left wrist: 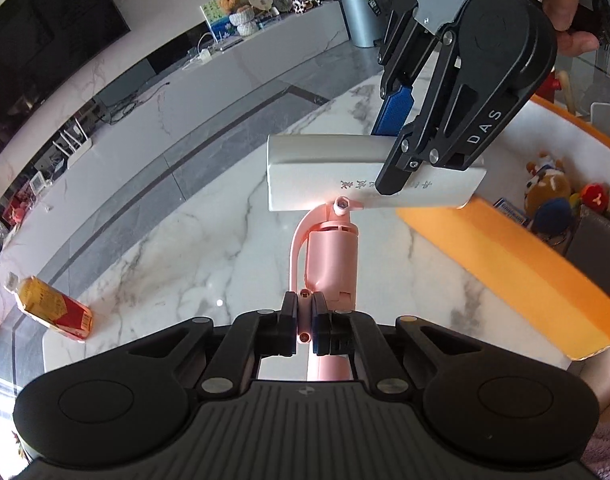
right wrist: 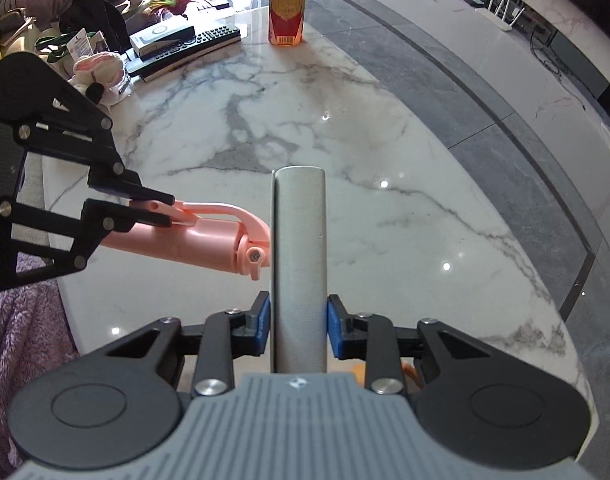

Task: Organize objects
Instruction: 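Grasp the pink selfie stick with the left tool while the right tool grasps the white box, then lower the white box into the orange box with the right tool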

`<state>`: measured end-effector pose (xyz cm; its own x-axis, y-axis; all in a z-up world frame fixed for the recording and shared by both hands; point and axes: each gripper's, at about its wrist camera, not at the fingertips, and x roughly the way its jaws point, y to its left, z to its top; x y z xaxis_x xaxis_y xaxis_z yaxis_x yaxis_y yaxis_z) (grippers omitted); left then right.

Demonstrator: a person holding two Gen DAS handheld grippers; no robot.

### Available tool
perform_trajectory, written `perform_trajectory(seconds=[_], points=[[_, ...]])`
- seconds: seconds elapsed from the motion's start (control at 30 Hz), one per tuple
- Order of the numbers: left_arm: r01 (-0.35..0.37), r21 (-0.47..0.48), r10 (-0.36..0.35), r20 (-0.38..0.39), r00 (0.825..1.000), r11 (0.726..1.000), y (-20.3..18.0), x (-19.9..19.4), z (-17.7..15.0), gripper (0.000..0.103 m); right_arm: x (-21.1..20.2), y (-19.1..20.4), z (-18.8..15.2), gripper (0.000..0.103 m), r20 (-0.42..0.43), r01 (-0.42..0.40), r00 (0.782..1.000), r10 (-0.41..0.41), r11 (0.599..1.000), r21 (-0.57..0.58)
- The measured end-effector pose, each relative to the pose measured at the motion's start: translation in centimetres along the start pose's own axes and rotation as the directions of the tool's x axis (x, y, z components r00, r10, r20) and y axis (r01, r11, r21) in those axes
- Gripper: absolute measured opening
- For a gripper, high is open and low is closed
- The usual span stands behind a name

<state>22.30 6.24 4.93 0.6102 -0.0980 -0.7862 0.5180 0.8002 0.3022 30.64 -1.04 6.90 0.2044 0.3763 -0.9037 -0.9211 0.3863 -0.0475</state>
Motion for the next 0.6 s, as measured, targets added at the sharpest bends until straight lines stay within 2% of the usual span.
perform_trajectory(seconds=[0.13,0.27,0.43,0.6], points=[[0.002,0.050,-0.005,0.060,0.998,0.999,-2.2,-1.9,2.6,0.008,-4.5,-0.5,-2.8,0.031,0.026,0.053,0.998,-0.052,0.998,-0.024],[0.019,0.097,-0.029,0.101,0.994,0.995,-4.5,-2.8,5.1,0.008,-7.2,-1.3,-6.5,0.031,-0.010,0.113,0.994,-0.113,0.993,-0.030],[0.062,0.163,-0.085,0.136,0.987,0.985,-8.1,-3.0,8.2,0.008,-8.0,-2.7,-11.5,0.030,-0.074,0.185,0.979,-0.189,0.981,-0.057],[0.056,0.211,-0.083,0.124,0.989,0.976,-10.3,-1.1,10.2,0.008,-6.5,-4.3,-14.9,0.030,-0.101,0.217,0.969,-0.226,0.972,-0.094]])
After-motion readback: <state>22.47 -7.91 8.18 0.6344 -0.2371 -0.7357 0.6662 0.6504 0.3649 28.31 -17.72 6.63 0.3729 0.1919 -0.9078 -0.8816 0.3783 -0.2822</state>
